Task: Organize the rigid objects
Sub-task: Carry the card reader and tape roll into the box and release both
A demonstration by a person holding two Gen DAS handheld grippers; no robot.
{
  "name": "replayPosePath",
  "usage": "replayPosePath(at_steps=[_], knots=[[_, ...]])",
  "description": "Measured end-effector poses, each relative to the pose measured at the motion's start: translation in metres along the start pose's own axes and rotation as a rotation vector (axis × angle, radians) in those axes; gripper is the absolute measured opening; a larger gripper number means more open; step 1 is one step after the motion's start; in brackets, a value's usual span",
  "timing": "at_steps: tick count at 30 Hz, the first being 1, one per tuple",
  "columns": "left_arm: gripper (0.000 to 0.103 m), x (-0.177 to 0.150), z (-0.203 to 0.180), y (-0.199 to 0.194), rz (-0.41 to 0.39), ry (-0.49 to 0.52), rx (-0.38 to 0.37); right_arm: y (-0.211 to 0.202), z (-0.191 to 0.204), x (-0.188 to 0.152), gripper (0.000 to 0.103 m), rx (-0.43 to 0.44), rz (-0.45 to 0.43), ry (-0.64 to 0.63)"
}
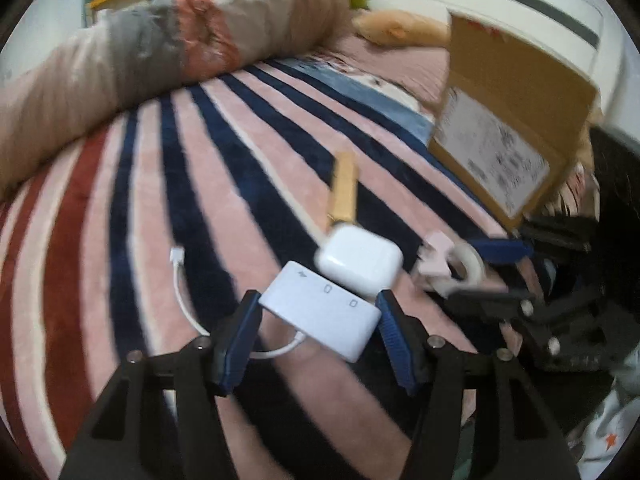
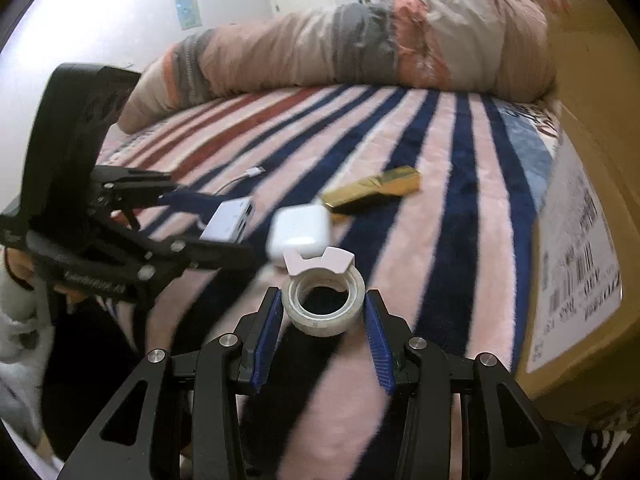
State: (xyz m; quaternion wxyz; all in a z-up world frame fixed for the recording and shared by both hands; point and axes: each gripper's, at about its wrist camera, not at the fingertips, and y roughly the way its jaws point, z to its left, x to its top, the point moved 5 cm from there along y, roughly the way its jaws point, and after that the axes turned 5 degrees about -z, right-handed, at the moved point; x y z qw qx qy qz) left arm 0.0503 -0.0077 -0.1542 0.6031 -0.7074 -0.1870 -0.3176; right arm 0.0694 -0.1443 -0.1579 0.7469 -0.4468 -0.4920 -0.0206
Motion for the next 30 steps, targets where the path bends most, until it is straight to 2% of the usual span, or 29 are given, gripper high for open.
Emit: replayPosePath(at_steps=[2,6,10,14,16,20,24,27,30], knots=[[0.056,0.010,0.005,-0.016,-0.027,-0.025,-0.002,-0.006,0.009,0.007,0.037,0.002,-0.011,-0.027],[0.056,0.034,0.003,-0.055,-0.101,0.002,0.049,-0.027,0.027,0.028,0.037,0.011,-0.054,-0.068],[0.056,0.068,-0.009,-0.092,-0.182,0.009,0.024,-0.058,0.035,0.056,0.037,0.001,-0.122,-0.093],[0.056,0.104,-0.037,-0.109,-0.234,0.066,0.021,-0.095,0.030,0.080,0.037,-0.065,-0.208,-0.129],[0.056,0.119,-0.056,-0.114,-0.253,0.097,-0.007,-0.114,0.017,0.086,0.037,-0.105,-0.232,-0.115],[0.056,0.150,-0.097,-0.110,-0.269,0.156,-0.055,-0.146,-0.016,0.088,0.037,-0.198,-0.260,-0.085],[0.056,0.175,-0.142,-0.093,-0.256,0.199,-0.122,-0.175,-0.061,0.077,0.037,-0.332,-0.257,-0.045],[0.056,0.184,-0.171,-0.077,-0.232,0.231,-0.145,-0.191,-0.094,0.064,0.037,-0.391,-0.222,-0.017],[0.056,0.193,-0.197,-0.053,-0.189,0.259,-0.160,-0.193,-0.113,0.053,0.037,-0.422,-0.174,-0.043]])
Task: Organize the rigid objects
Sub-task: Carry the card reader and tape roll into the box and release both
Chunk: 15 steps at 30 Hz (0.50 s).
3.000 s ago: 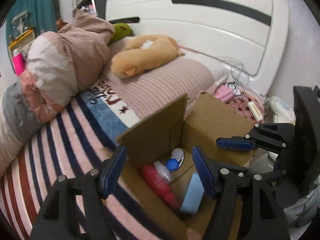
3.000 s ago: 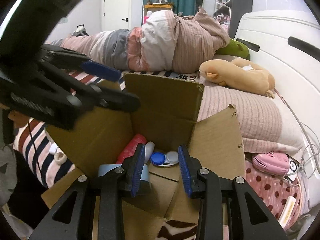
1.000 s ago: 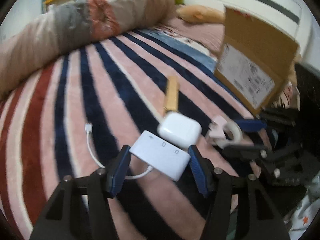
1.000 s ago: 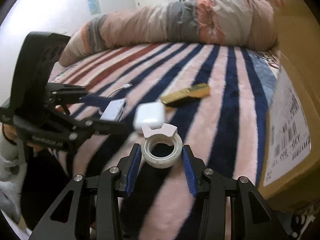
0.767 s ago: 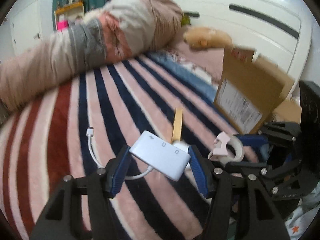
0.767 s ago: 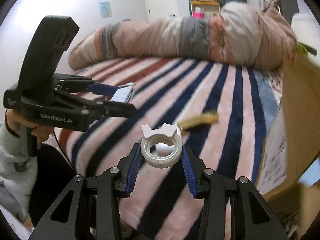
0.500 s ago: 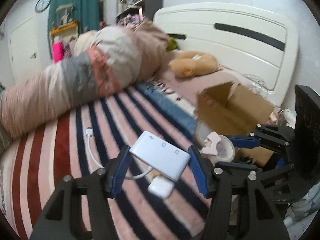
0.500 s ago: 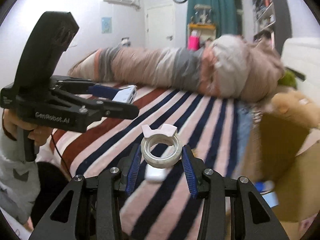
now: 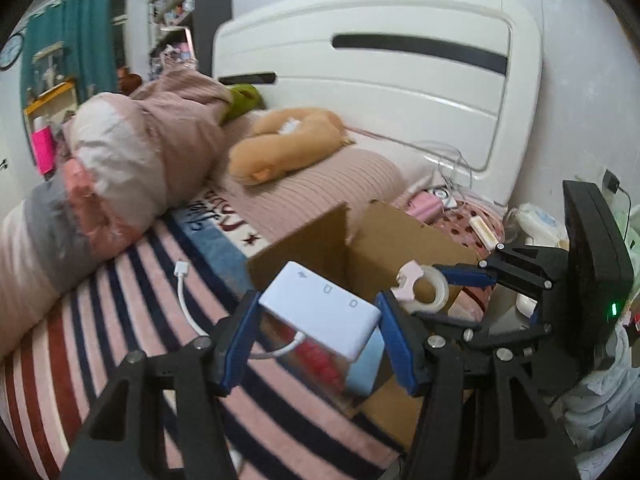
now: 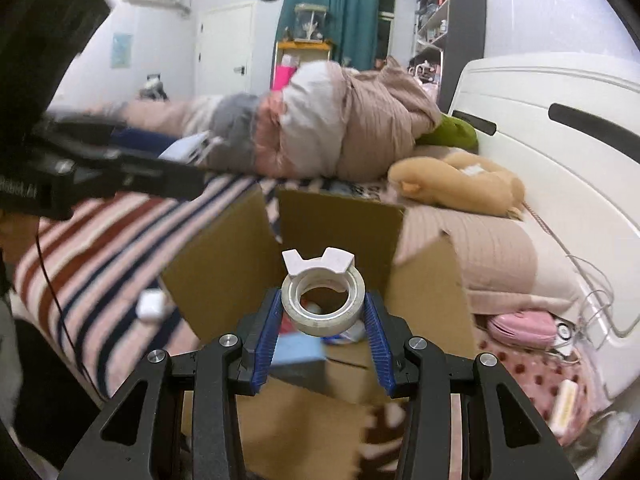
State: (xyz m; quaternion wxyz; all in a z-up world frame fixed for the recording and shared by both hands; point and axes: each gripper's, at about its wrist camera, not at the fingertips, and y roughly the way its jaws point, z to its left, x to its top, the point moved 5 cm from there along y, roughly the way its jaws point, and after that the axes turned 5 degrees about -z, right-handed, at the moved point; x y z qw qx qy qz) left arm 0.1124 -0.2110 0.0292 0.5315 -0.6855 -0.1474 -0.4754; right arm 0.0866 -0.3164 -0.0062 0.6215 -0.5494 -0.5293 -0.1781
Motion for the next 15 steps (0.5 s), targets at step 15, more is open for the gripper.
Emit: replayPosePath(at_steps=[15], knots=[[0.056,-0.002,-0.023,0.086,0.163,0.021,-0.019,0.024,-0.017,-0.030,0.050,0.065,0.070,-0.070]])
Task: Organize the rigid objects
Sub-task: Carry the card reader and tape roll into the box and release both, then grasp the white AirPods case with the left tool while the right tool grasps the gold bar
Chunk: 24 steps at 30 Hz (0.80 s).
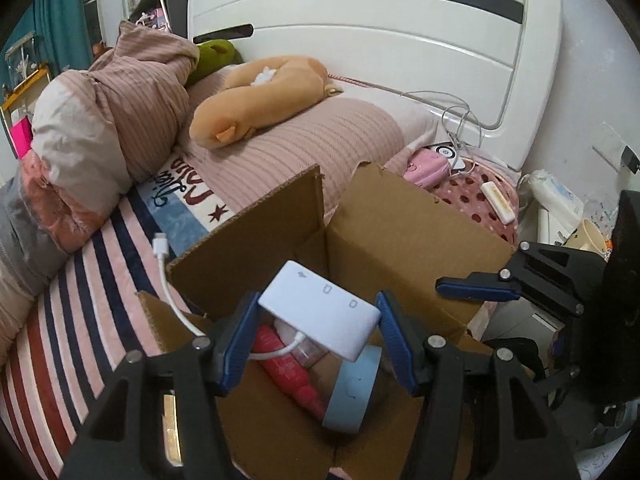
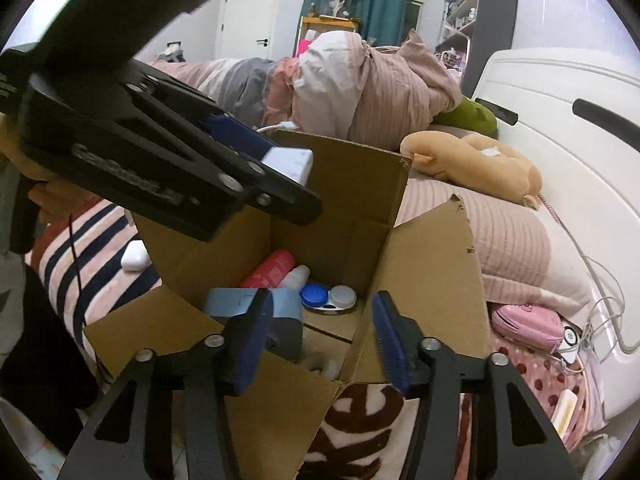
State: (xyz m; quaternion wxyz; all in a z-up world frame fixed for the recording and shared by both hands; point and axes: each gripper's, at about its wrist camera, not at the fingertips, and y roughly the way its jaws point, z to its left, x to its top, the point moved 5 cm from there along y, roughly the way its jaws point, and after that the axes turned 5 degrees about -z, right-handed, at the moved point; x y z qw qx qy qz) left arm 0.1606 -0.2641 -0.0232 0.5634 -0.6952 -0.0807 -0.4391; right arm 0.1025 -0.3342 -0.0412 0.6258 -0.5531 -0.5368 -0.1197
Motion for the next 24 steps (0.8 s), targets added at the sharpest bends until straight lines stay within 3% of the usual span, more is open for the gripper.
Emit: replayPosePath(at_steps=[6,14,24], knots=[[0.056,-0.004,0.000,0.014,0.037,0.017,0.012,0.000,-0.002,-0.002,0.051,0.005,-0.003,0.005],[0.063,-0.004,0.001,0.009,0.023,0.014,0.007,0.001,-0.002,0.000,0.051,-0.001,0.009,0.002],[0.067,-0.004,0.025,-0.054,-0.087,-0.050,0.023,-0.004,0.002,0.011,0.051,-0.002,0.009,0.015]])
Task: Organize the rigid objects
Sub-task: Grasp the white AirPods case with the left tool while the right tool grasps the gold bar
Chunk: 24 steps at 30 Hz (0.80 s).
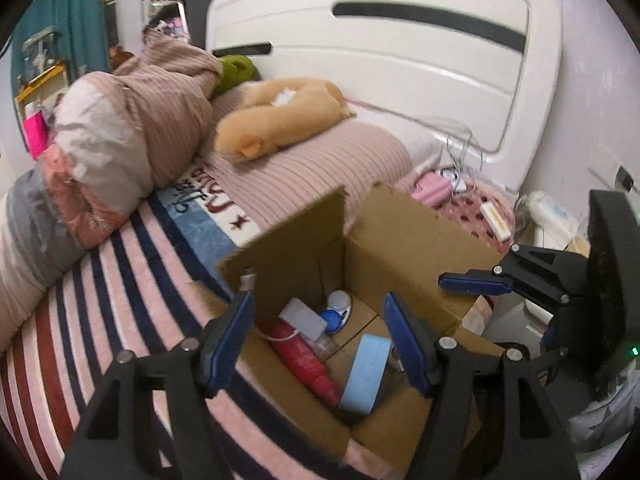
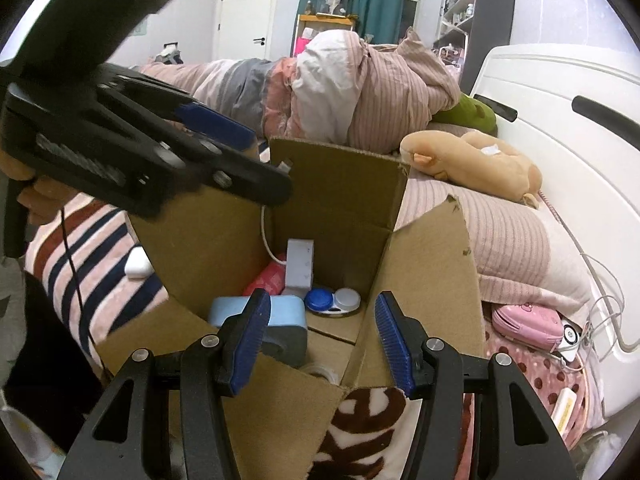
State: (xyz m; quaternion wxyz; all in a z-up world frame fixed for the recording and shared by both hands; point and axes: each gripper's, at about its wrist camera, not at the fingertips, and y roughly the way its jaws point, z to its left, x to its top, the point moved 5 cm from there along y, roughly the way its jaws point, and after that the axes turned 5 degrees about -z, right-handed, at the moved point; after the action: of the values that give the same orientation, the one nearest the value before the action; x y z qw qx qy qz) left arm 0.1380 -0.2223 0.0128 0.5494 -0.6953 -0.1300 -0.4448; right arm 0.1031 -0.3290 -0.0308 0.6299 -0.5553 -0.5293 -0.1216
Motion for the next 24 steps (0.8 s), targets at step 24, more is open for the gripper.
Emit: replayPosePath(at_steps=[24], knots=[[0.075,-0.184,0.185,-0.072,-0.027,-0.216,0.213,0.064,0.199,0.044,0.051,0.411,0.048,-0.051]])
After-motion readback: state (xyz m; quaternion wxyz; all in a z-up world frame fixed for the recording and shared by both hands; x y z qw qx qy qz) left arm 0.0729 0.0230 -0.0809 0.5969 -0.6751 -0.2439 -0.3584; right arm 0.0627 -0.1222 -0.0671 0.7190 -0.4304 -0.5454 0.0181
